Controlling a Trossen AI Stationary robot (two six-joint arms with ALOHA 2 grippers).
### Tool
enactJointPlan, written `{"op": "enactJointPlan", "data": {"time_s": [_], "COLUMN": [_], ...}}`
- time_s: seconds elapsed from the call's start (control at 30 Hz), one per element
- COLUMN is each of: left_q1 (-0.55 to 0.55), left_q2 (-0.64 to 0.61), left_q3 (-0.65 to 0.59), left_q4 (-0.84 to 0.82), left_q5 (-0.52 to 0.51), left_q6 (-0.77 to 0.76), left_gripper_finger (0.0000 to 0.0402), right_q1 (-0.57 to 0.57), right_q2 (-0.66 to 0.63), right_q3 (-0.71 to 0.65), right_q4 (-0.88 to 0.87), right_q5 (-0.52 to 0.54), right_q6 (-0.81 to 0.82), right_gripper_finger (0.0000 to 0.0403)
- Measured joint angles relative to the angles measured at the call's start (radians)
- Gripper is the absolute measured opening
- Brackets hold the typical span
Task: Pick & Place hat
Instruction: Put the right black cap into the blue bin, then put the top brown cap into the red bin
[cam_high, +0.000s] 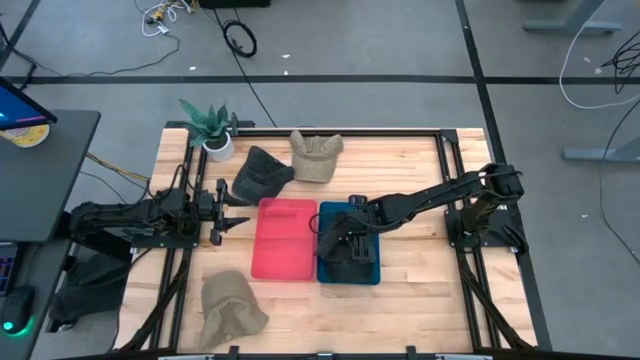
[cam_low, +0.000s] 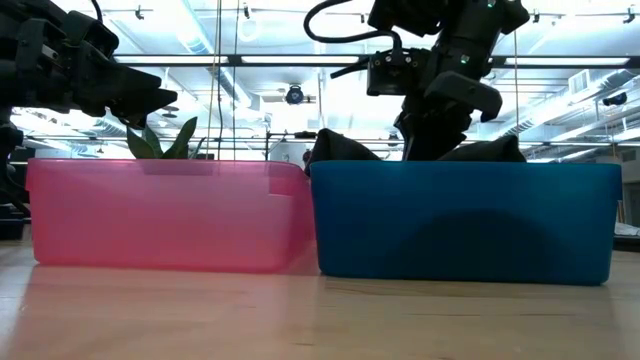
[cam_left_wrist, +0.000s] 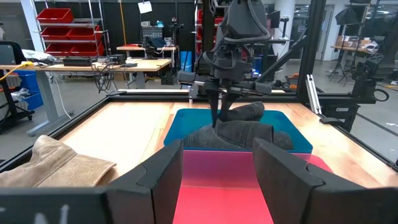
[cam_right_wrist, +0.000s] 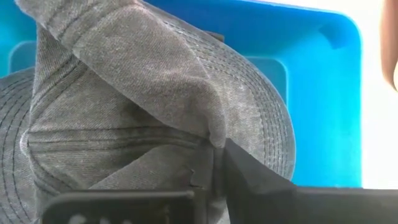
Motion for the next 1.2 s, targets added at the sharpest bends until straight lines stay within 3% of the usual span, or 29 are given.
{"op": "enactJointPlan", "data": {"time_s": [0.63,0.97,1.2], "left_q1": [0.000,0.000,0.000], "left_q2": [0.000,0.000,0.000], "left_q3": [0.000,0.000,0.000], "left_q4": [0.000,0.000,0.000], "left_q5": [0.000,0.000,0.000], "left_q6": [0.000,0.000,0.000], "left_gripper_finger": [0.0197,0.0197,0.0197], "right_q1": [0.000,-0.022,-0.063], "right_q2": [-0.071,-0.166,-0.193], "right_q3": [-0.003,-0.003,-0.002], "right_q4": [0.004,0.047,0.231], "right_q5": [-0.003,0.083,0.213], "right_q6": [0.012,-0.004,-0.113], "right_gripper_finger": [0.0209,0.0228,0.0229]}}
